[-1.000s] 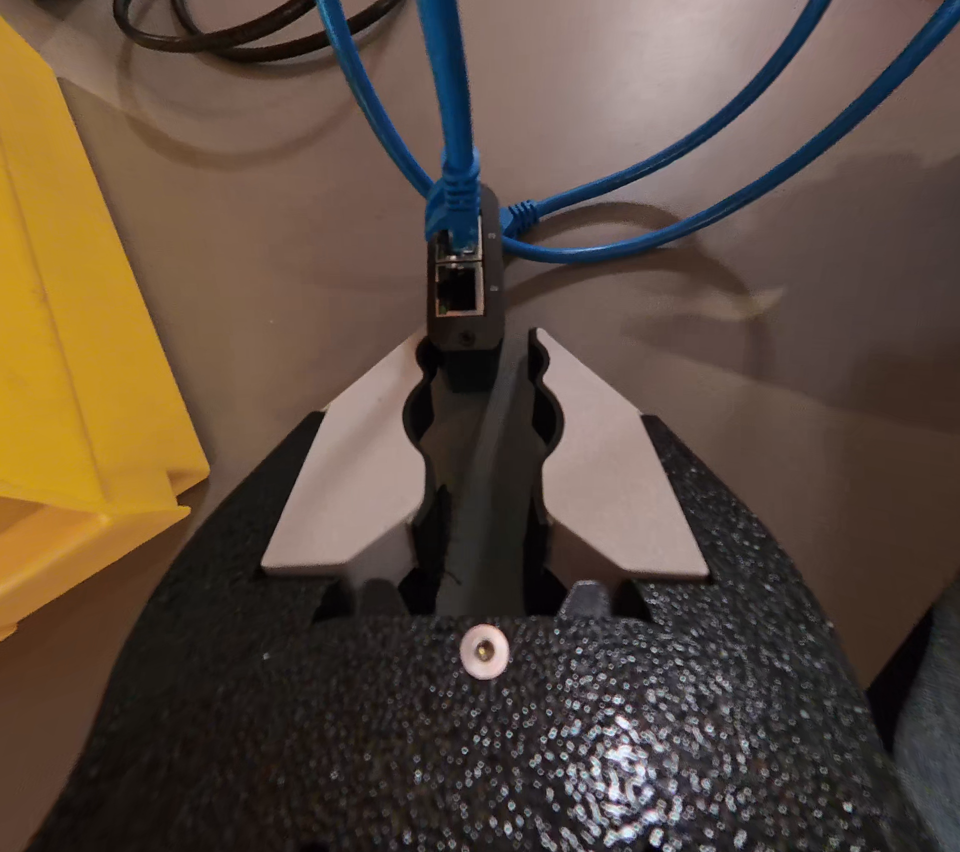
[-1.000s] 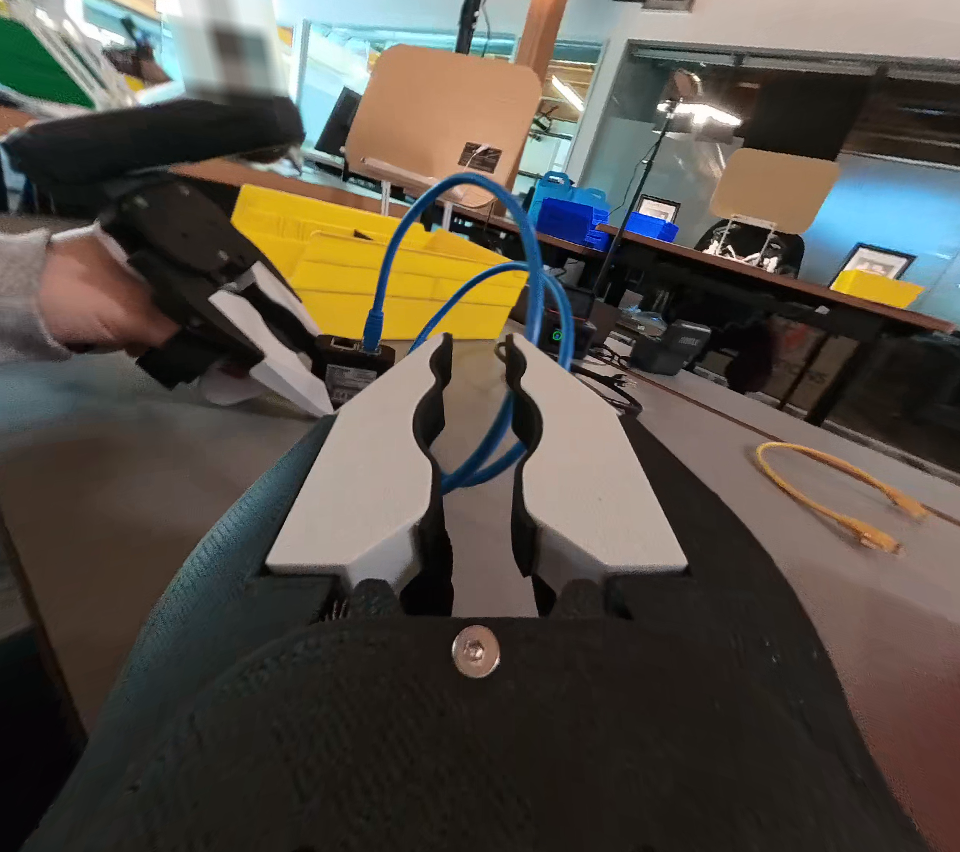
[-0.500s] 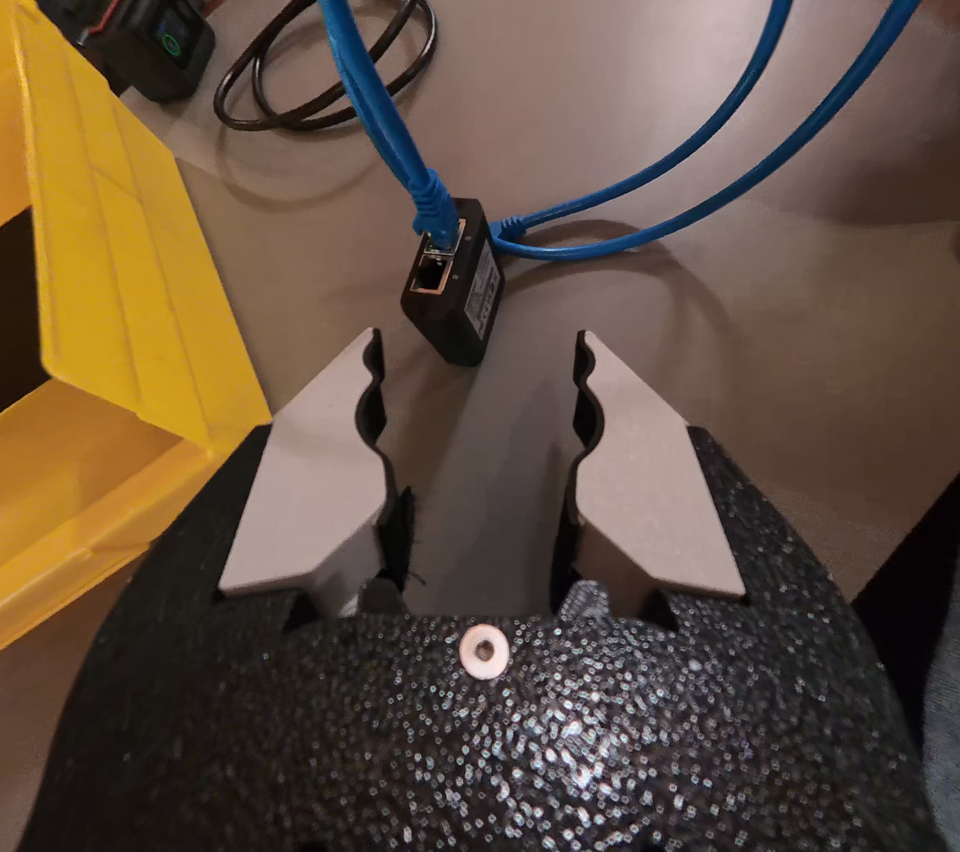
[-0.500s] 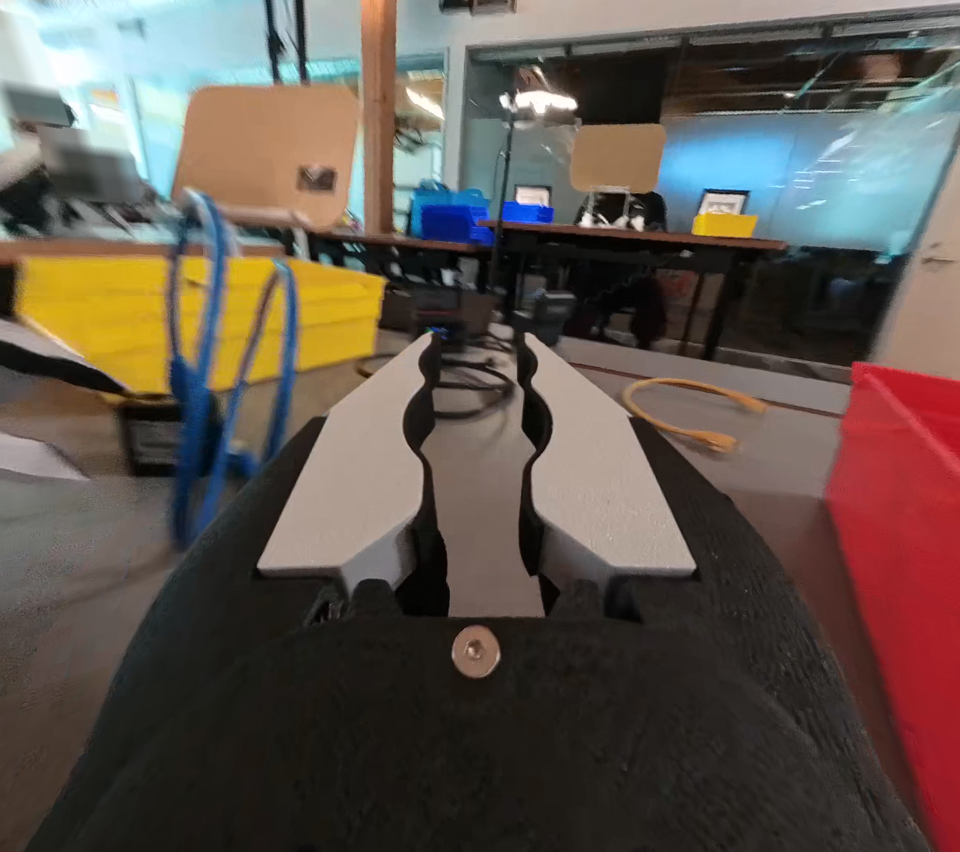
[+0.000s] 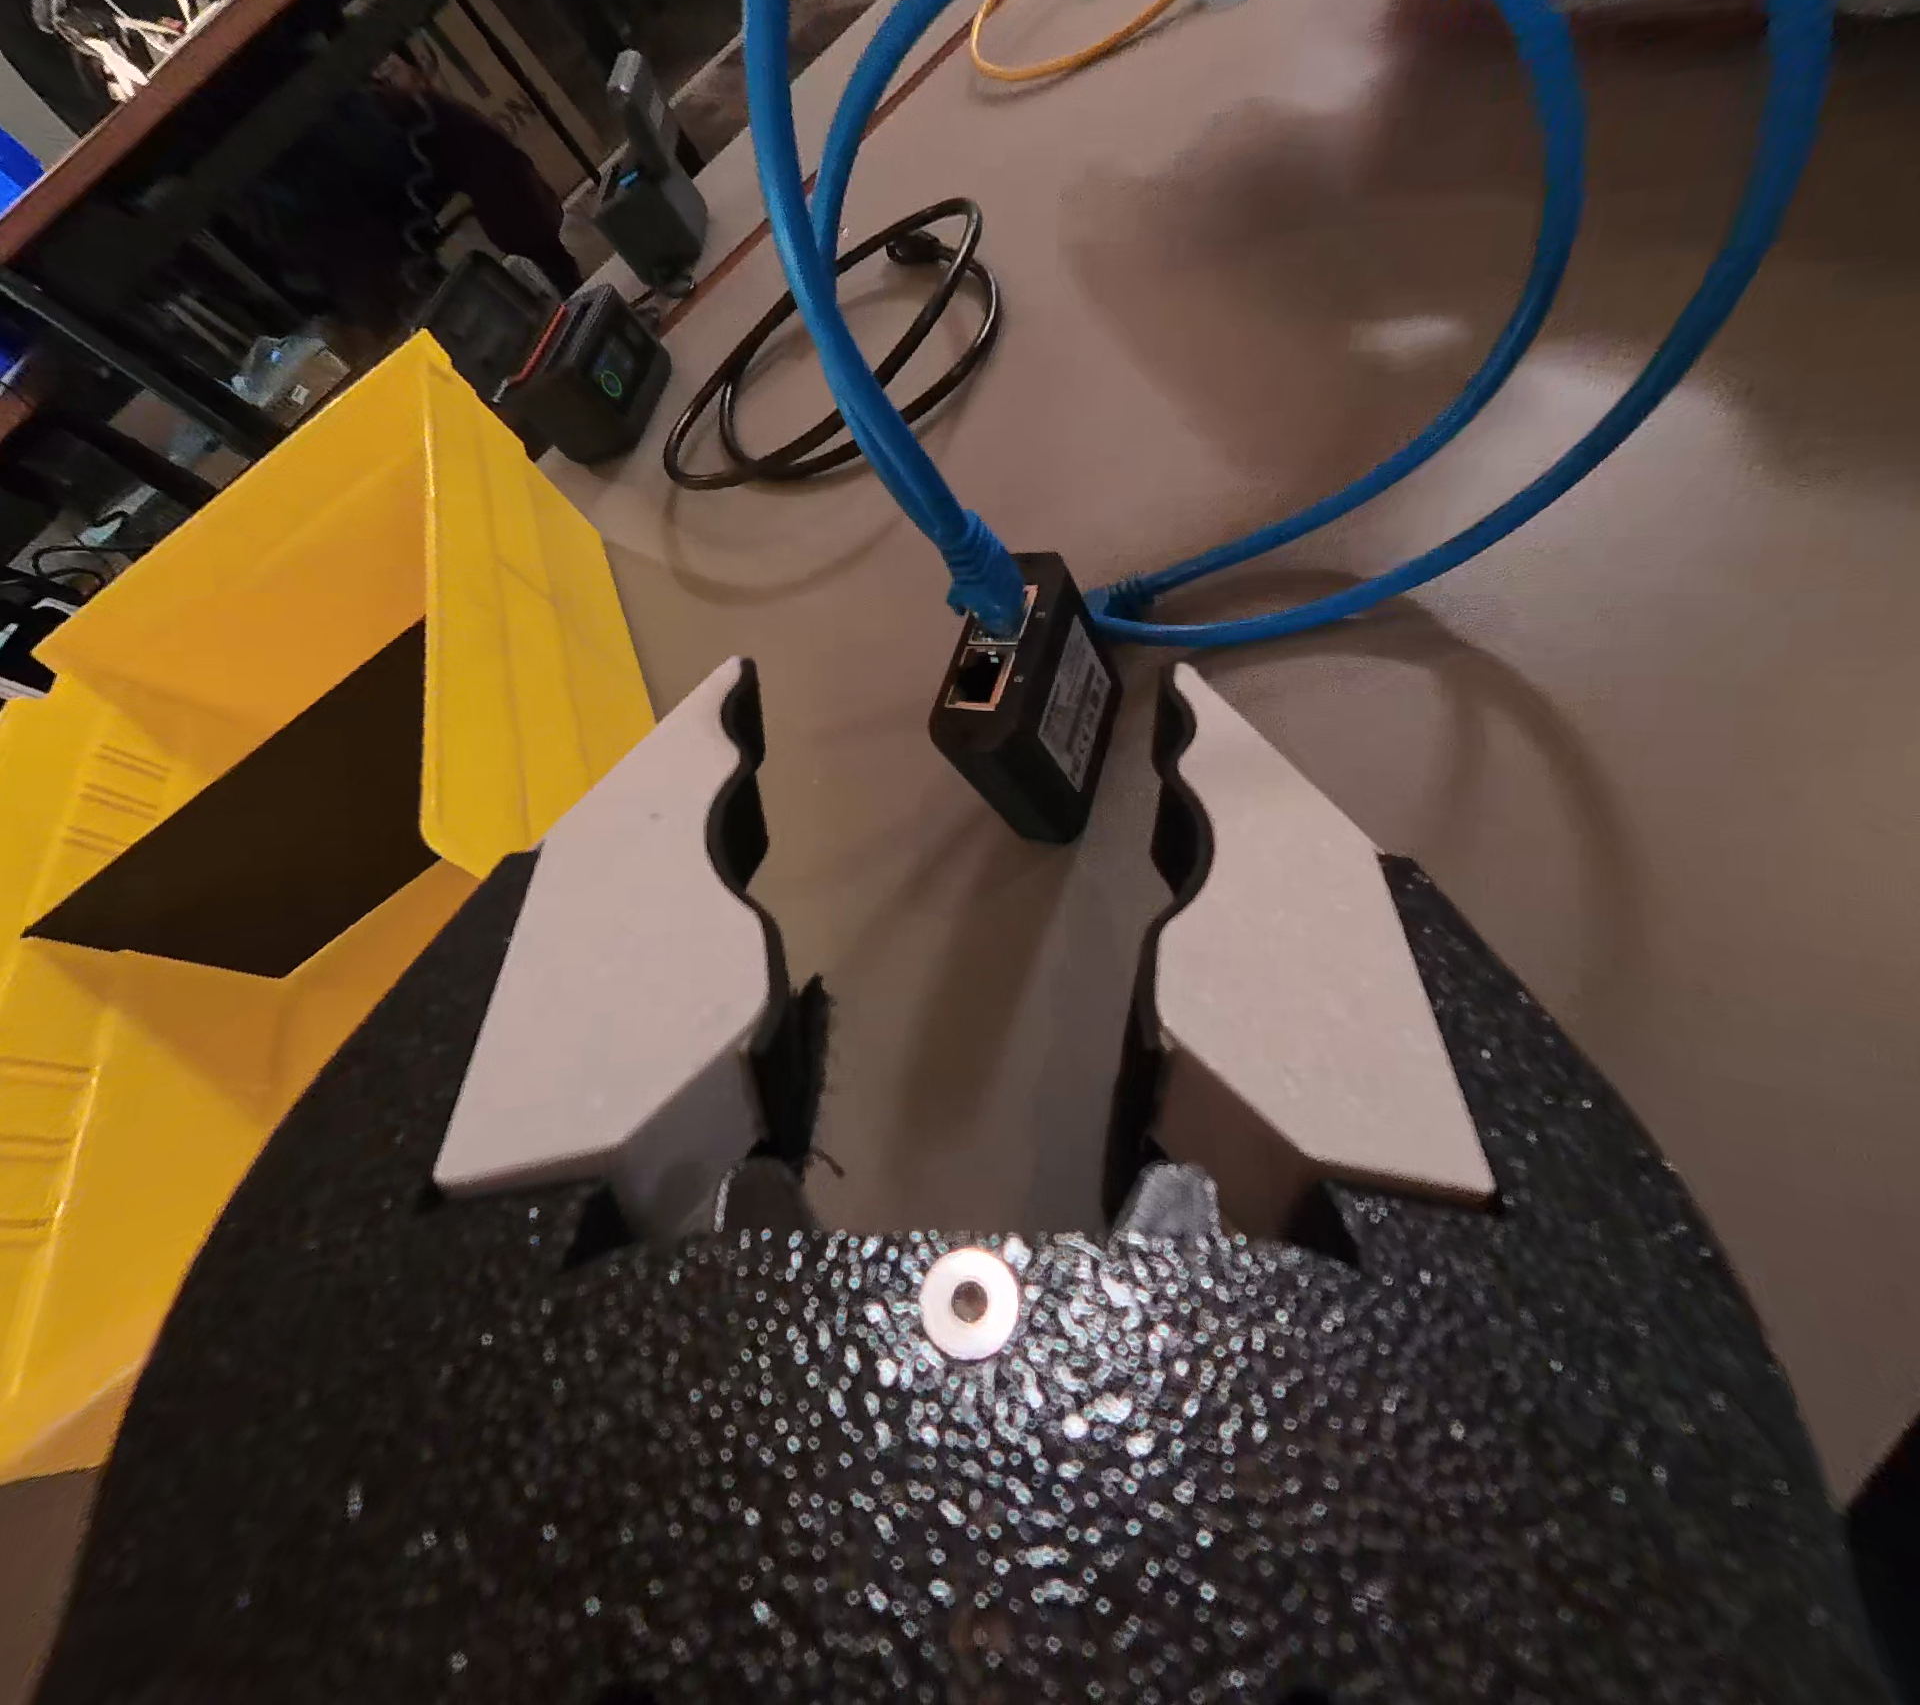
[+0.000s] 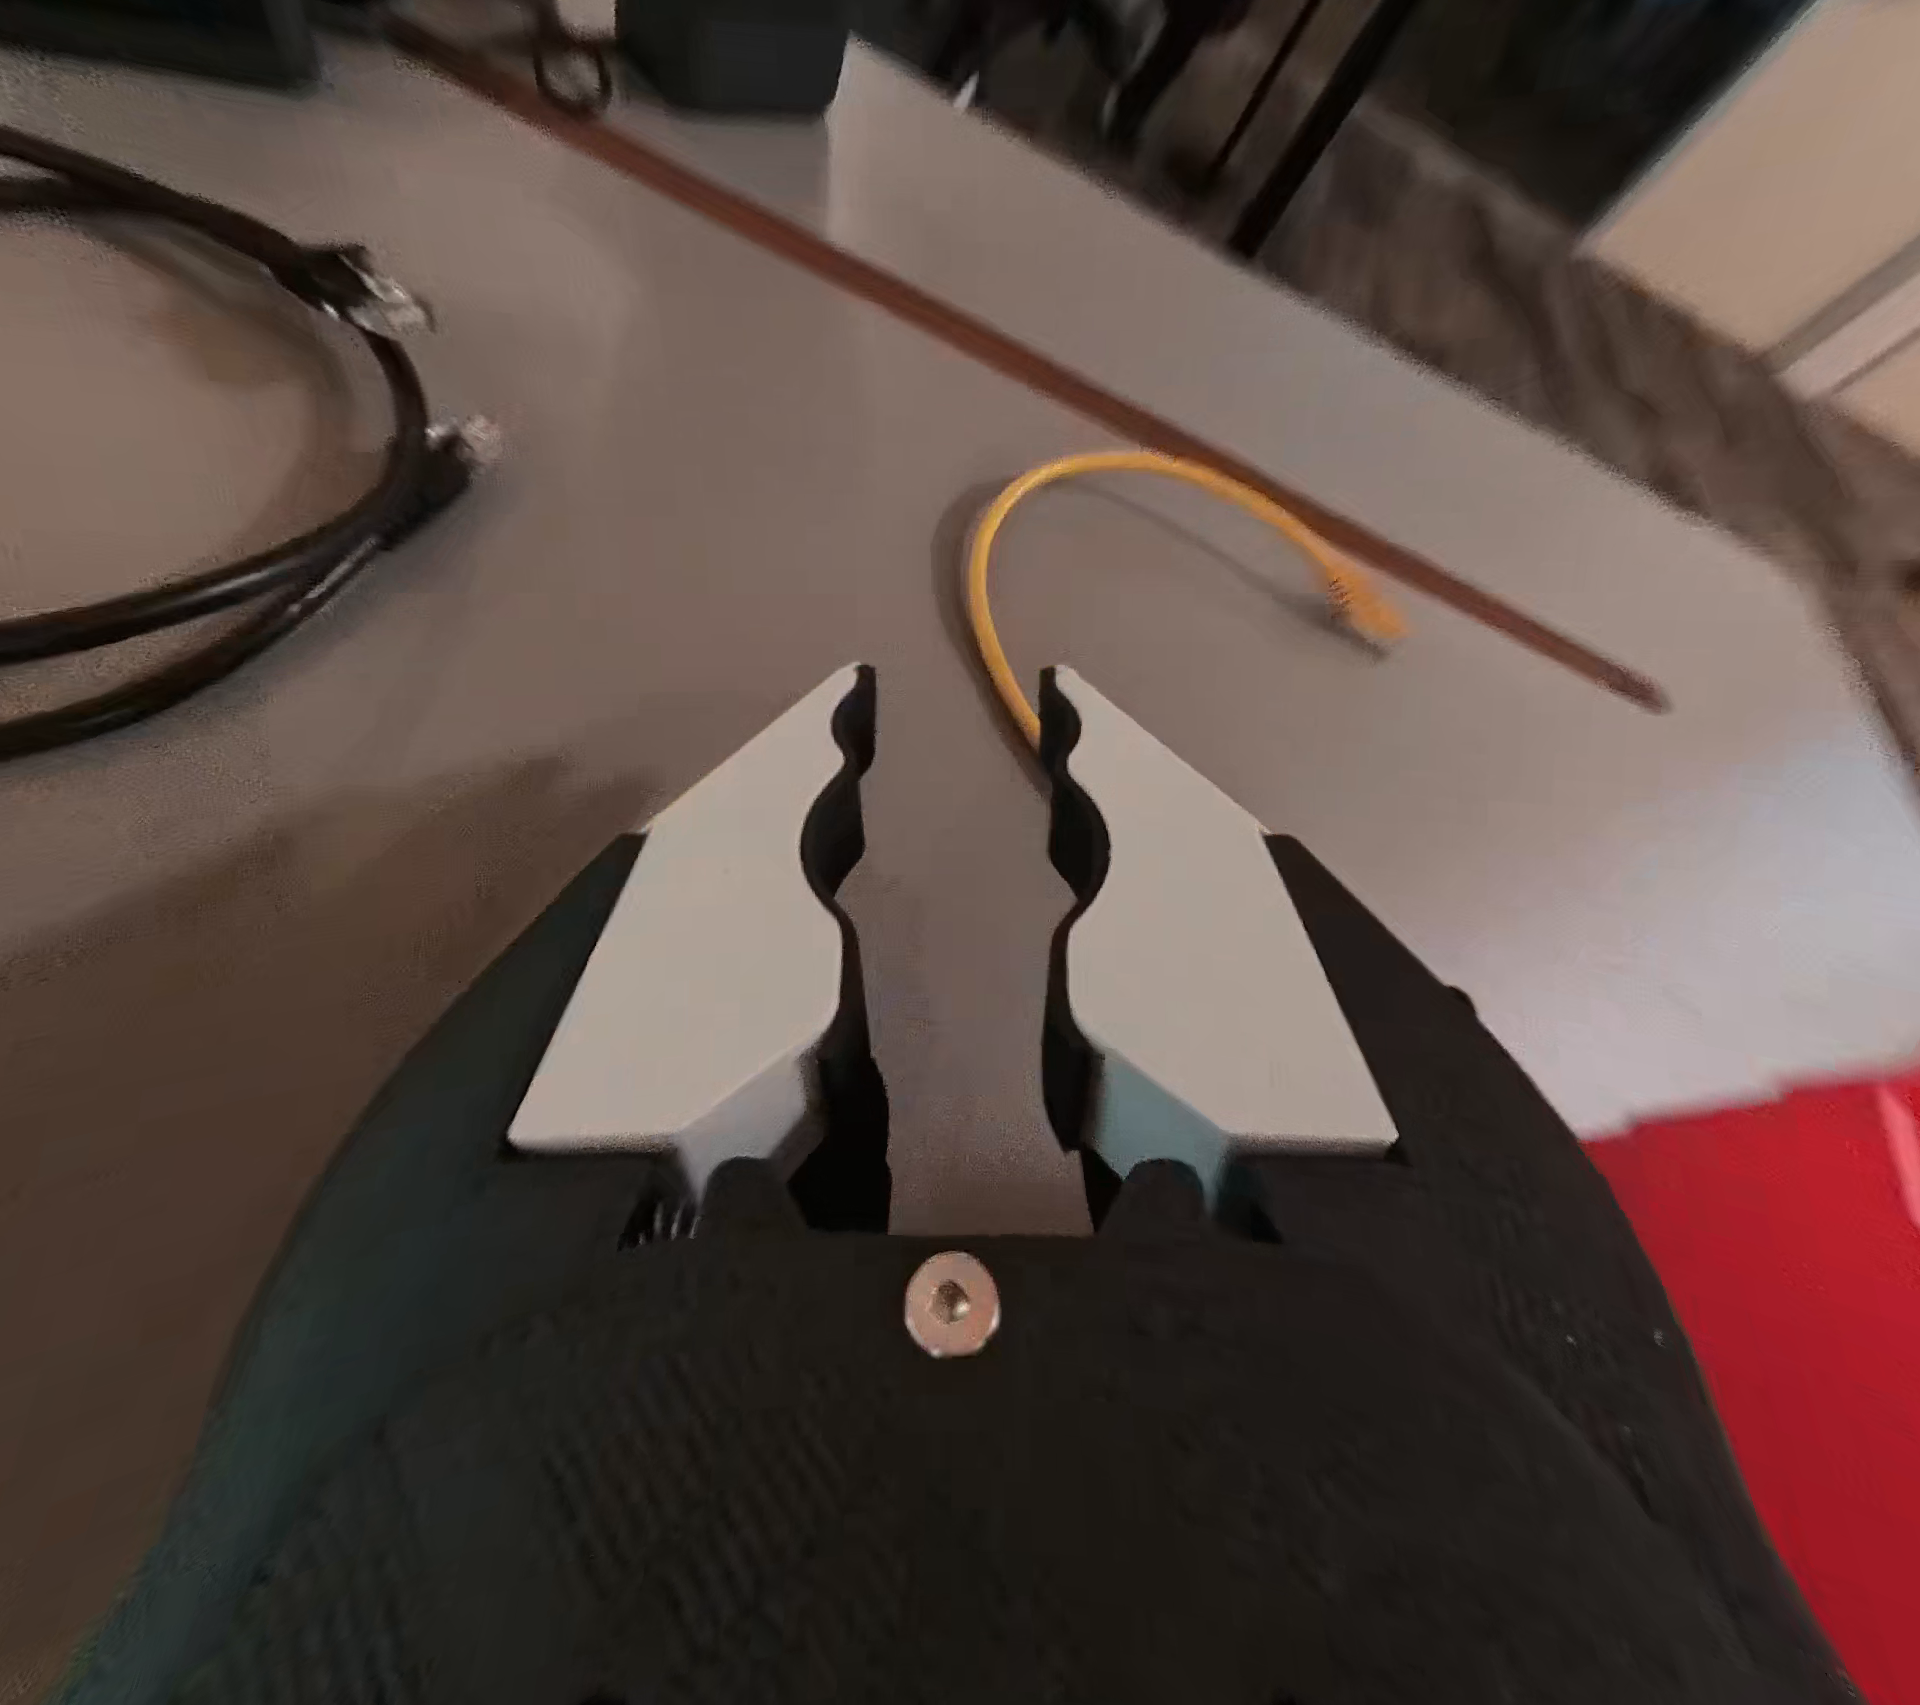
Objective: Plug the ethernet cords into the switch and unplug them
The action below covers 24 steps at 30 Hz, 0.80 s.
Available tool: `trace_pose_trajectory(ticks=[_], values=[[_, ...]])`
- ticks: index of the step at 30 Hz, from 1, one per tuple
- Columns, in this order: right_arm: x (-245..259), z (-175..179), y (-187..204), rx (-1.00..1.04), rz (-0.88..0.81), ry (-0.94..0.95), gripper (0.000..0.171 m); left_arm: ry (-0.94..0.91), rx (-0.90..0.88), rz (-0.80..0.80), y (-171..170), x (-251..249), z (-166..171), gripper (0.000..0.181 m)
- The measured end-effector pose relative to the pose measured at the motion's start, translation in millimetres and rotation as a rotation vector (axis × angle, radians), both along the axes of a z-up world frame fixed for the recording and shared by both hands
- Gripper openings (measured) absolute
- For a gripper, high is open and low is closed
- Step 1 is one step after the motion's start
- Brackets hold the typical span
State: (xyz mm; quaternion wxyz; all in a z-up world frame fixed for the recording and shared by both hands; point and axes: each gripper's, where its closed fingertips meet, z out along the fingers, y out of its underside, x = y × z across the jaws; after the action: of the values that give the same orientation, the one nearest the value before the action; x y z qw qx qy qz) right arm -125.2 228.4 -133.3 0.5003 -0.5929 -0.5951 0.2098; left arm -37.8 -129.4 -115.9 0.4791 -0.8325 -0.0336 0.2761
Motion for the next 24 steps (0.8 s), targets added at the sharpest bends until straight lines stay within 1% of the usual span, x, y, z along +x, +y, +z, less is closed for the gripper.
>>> trace_pose_trajectory(ticks=[2,4,6,8,10,15,18,24], values=[[-17.1,-16.0,7.3,-0.104,0.042,-0.097,0.037,-0.004,0.003,-0.004,0.0,-0.2,-0.2,0.073],[-28.3,-26.3,10.4,-0.215,0.083,-0.160,0.039,-0.015,0.010,-0.007,0.1,-0.9,-0.5,0.072],[-33.3,-36.1,16.9,-0.320,0.076,-0.219,0.040,-0.031,0.023,-0.010,0.5,-1.4,-0.1,0.071],[-34.5,-42.8,27.4,-0.366,0.042,-0.259,0.040,-0.053,0.041,-0.012,0.8,-2.0,0.5,0.071],[-35.2,-44.9,35.4,-0.361,0.027,-0.282,0.040,-0.067,0.051,-0.010,0.4,-3.0,0.7,0.071],[-35.5,-48.1,37.5,-0.302,0.050,-0.357,0.033,-0.102,0.075,-0.006,-0.8,-4.9,1.0,0.070],[-34.4,-49.6,34.6,-0.277,0.055,-0.386,0.005,-0.115,0.077,-0.004,-0.8,-5.4,-0.2,0.071],[-28.9,-47.2,31.7,-0.188,0.046,-0.397,0.003,-0.064,0.078,0.001,-0.9,-4.3,5.3,0.070]])
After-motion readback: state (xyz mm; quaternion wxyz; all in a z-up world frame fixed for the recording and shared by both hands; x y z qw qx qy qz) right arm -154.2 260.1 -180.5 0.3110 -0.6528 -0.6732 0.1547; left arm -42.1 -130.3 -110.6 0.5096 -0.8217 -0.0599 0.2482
